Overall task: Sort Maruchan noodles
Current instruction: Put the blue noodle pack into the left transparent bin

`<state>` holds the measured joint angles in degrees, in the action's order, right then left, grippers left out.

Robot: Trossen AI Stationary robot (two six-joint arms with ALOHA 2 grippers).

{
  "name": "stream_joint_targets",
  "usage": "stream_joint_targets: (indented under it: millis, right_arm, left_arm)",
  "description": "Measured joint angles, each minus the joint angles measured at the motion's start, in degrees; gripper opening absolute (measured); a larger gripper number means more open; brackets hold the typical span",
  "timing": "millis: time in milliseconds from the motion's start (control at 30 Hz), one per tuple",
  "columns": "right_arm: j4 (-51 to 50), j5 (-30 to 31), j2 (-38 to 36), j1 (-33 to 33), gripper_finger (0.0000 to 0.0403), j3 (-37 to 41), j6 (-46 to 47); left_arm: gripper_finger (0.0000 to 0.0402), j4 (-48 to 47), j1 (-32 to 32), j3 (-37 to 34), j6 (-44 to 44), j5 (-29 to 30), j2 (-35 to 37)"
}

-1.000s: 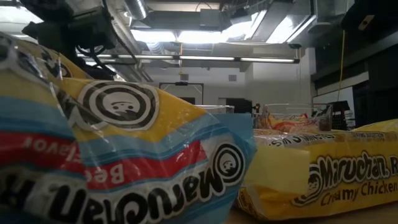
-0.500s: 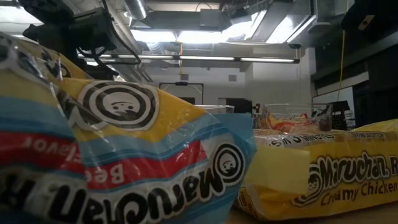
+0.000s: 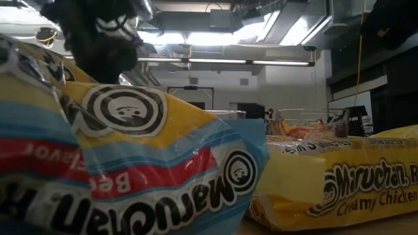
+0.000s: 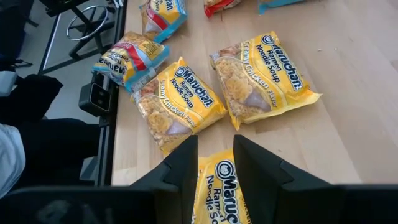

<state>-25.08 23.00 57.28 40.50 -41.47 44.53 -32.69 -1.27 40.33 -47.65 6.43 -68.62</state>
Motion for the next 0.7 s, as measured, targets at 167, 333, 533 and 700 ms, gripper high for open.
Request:
stream_joint_targets:
  millis: [167, 333, 533, 700]
  right_arm:
    - [-0.07, 0.0, 0.0, 0.01, 0.0106, 0.0, 0.0]
    - [-0.46, -0.02, 0.0, 0.01, 0.0106, 0.0, 0.0]
    - [-0.44, -0.04, 0.0, 0.01, 0.0106, 0.0, 0.04]
    - [-0.44, -0.05, 0.0, 0.01, 0.0106, 0.0, 0.04]
  left_arm:
    - [0.0, -0.21, -1.05, 5.59, 3.59, 1.65, 0.0]
    - [0.0, -4.7, -1.01, 12.13, 7.68, 6.03, 0.07]
    - [0.0, -16.58, 0.22, 21.48, 11.09, 18.12, 0.07]
    - [0.0, -20.15, 3.9, 28.46, 17.62, 24.64, 0.11]
